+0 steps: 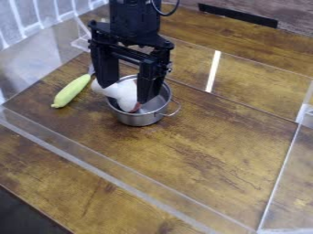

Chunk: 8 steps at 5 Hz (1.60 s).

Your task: Put the mushroom in the silver pot

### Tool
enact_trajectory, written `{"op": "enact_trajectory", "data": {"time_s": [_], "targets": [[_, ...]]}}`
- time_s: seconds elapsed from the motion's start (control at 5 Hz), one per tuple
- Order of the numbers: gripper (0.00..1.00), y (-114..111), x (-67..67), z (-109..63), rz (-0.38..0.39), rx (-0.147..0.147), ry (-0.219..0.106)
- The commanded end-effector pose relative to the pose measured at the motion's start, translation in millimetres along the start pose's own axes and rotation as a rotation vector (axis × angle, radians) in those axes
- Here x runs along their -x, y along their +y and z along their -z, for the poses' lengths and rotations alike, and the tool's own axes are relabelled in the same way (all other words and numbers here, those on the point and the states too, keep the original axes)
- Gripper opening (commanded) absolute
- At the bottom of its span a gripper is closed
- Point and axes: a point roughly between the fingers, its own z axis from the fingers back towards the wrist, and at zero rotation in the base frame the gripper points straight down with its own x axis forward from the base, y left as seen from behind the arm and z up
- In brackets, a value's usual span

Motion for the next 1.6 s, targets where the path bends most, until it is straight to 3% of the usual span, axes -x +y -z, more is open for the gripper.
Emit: {"op": "enact_trajectory", "data": {"time_s": [0.0,0.2,0.6,0.8,1.2,1.4], "targets": [[1.0,1.1,4.0,-0.2,-0.029,0.004,0.019],[1.0,-8.1,1.7,11.4,-0.031,0.005,0.04],[1.0,-38.2,-27.1,-2.5,-0.072,0.038,-0.036],[1.0,-45.4,-34.2,-9.0,-0.099,0.056,-0.068],[1.0,-49.5,-49.8,-20.5,-0.079,0.072,-0.119],[1.0,-60.0,-48.7,-20.9,-0.084,0.071,-0.128]]}}
